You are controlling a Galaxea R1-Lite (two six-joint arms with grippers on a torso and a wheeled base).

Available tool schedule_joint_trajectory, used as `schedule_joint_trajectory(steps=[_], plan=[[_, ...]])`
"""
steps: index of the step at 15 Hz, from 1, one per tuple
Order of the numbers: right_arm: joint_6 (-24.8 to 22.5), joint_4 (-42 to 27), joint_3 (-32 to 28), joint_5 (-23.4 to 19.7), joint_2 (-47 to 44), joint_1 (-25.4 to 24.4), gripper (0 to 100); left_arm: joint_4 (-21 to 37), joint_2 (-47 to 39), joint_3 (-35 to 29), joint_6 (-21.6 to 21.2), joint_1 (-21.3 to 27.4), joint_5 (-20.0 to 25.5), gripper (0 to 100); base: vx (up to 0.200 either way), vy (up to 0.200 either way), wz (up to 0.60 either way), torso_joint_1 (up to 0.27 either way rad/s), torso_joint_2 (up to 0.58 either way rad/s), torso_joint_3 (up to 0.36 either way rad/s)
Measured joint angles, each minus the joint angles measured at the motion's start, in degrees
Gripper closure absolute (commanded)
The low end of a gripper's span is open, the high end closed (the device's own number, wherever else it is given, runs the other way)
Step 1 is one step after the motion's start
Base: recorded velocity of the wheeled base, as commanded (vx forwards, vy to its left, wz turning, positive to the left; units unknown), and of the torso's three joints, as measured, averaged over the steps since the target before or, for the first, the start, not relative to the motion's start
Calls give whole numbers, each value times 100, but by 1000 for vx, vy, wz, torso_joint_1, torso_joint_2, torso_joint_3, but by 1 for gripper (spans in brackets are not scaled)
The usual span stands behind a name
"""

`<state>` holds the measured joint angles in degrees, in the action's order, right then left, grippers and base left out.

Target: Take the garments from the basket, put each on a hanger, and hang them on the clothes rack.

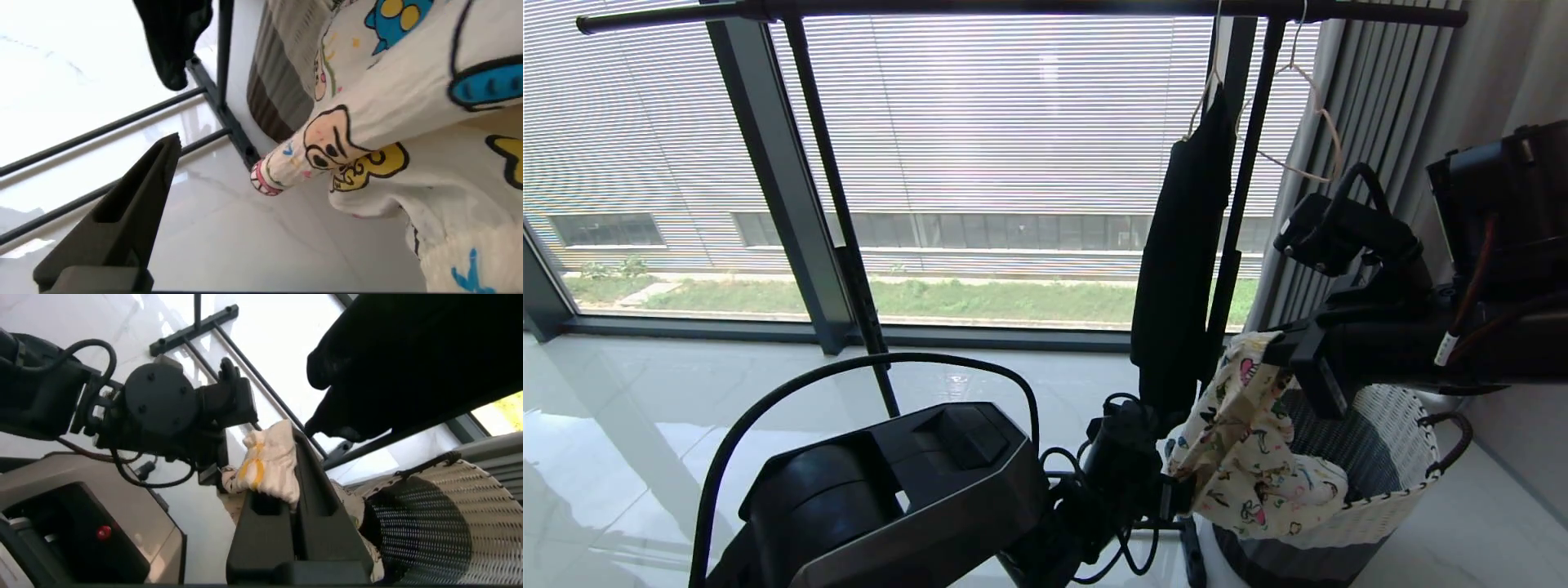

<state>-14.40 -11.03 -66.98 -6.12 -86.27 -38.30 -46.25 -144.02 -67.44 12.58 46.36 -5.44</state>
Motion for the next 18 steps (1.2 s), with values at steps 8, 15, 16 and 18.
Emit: schedule_joint_trajectory(steps=[8,15,16,18], plan=[[305,800,48,-26,-629,-85,100,7,2258,3015,-155,-477,-274,0,0,0,0,0,0,0],[402,382,568,7,-265,-266,100,-2,4308,4418,-1581,-839,-393,100,0,0,0,0,0,0],[411,354,700,7,-160,-285,100,0,4474,4490,-1720,-846,-395,100,0,0,0,0,0,0],[499,316,1161,24,140,-328,100,5,4876,4738,-2074,-855,-402,100,0,0,0,0,0,0]])
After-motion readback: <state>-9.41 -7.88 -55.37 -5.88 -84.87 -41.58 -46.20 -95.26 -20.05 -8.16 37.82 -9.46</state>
